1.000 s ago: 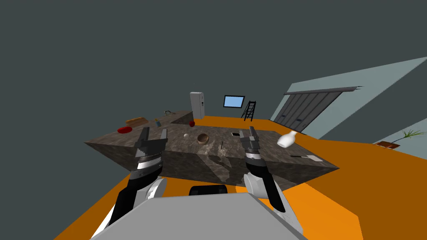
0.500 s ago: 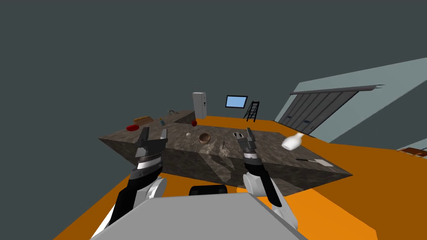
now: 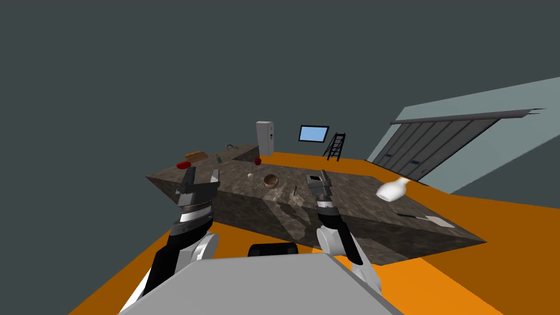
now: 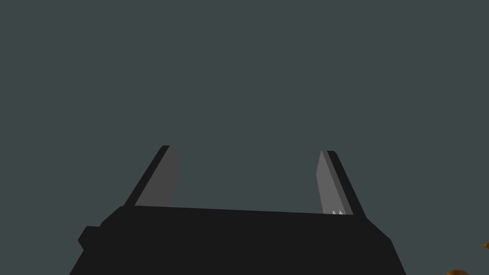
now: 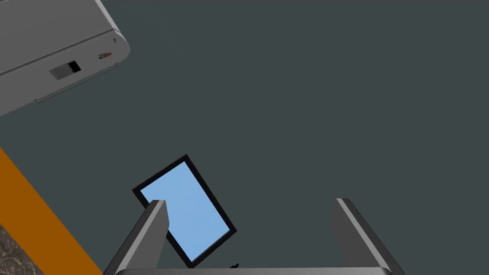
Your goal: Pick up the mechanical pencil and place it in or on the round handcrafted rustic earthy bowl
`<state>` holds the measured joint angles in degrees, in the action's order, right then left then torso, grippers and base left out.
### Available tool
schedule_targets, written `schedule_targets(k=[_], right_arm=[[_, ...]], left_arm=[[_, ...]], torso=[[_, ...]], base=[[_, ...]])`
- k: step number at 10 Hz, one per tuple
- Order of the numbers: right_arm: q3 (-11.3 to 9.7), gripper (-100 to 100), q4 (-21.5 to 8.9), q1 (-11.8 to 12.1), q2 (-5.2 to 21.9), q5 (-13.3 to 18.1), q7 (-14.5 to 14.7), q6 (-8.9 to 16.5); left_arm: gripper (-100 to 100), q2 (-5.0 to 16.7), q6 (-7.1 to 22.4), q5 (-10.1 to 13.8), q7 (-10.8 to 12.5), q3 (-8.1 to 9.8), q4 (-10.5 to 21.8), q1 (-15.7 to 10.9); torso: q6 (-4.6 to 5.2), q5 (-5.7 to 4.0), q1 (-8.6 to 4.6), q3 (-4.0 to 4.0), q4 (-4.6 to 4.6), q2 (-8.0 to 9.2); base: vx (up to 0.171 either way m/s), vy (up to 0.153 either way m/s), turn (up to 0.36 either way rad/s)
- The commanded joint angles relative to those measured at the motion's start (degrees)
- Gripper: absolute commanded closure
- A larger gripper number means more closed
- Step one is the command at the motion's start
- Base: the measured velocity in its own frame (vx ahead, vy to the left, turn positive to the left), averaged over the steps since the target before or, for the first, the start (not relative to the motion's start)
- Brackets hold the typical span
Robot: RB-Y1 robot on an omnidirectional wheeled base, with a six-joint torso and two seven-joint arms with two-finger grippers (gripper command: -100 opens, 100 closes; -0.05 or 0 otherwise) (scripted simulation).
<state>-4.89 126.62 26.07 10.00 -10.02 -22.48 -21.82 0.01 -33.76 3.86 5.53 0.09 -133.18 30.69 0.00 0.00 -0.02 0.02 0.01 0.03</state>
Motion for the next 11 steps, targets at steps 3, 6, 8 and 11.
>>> schedule_targets(k=[3,6,8,11], right_arm=[[-1.1,-100,-3.1,-1.1,0.4,-3.0,-5.0,-0.3],[-2.2,-100,-5.9,-2.2,0.5,-5.6,-8.8,-0.7],[-3.5,-100,-9.1,-3.3,0.4,-8.3,-12.3,-0.9],[-5.8,-100,-13.8,-5.3,0.1,-12.5,-17.2,-1.2]], left_arm=[[0,0.0,0.0,0.0,0.0,0.00,0.0,0.0],[0,0.0,0.0,0.0,0.0,0.00,0.0,0.0],[0,0.0,0.0,0.0,0.0,0.00,0.0,0.0],[0,0.0,0.0,0.0,0.0,0.01,0.0,0.0]], torso=[[0.00,0.00,-0.02,0.00,0.00,0.00],[0.00,-0.01,-0.06,0.00,0.00,0.00],[0.01,-0.01,-0.06,0.00,0.00,0.00],[0.02,-0.04,-0.21,0.02,0.01,0.03]], base=[[-0.011,-0.009,0.095],[-0.009,-0.016,0.081],[-0.015,-0.024,0.090],[-0.019,-0.056,0.105]])
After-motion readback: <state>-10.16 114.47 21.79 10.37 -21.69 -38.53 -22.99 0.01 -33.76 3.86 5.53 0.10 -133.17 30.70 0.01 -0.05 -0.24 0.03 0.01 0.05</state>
